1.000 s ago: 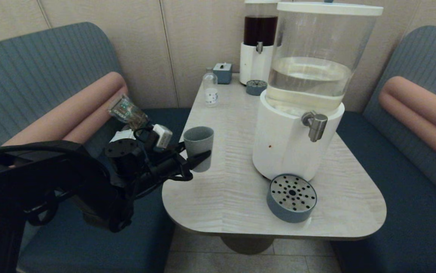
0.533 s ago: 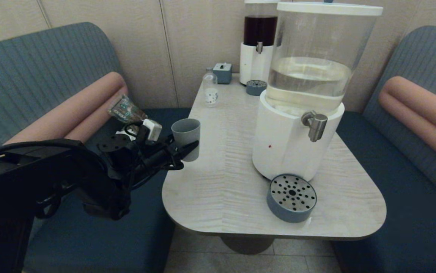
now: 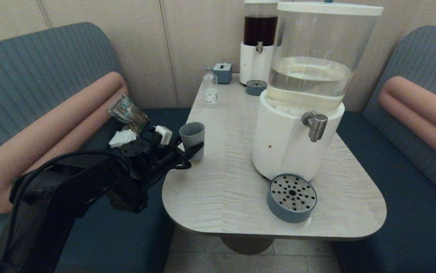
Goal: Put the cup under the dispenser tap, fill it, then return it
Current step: Place the cup next to the water dispenser
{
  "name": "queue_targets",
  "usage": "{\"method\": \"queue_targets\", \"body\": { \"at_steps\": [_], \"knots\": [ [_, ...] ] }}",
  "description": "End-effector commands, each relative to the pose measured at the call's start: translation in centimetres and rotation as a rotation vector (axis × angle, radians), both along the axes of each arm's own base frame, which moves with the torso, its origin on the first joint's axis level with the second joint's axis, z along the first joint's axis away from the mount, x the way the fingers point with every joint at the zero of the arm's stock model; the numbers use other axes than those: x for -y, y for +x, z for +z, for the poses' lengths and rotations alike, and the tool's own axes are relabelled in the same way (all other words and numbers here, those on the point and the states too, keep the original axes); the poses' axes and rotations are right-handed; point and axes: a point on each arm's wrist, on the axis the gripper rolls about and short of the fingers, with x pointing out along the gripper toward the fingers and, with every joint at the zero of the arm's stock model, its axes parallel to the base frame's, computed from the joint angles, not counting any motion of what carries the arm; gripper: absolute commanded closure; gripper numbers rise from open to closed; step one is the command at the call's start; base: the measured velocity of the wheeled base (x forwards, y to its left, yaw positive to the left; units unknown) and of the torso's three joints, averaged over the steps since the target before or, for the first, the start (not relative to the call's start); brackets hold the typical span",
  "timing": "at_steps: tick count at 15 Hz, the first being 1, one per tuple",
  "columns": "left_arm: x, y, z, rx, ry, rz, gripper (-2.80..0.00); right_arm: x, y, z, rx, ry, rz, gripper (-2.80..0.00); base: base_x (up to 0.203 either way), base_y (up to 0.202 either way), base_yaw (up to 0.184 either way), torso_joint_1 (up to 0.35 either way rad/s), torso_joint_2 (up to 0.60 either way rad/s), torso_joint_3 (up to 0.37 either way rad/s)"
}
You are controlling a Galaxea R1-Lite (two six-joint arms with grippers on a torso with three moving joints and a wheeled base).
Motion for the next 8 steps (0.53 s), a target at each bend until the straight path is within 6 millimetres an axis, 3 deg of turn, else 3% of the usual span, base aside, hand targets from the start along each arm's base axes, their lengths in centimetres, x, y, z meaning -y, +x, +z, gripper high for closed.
{"method": "queue_targets", "body": {
  "at_steps": [1,8],
  "knots": [
    [0.24,0.83,-2.81,-0.029,0.002,0.002,0.00,0.00,0.01,-0.05,-0.003,0.000,0.000,0.00,0.000,0.000,0.000,0.000,0.00,0.000],
    [0.25,0.87,-3.62,-0.044,0.006,0.003,0.00,0.00,0.01,-0.03,-0.001,0.000,0.000,0.00,0.000,0.000,0.000,0.000,0.00,0.000]
  ]
}}
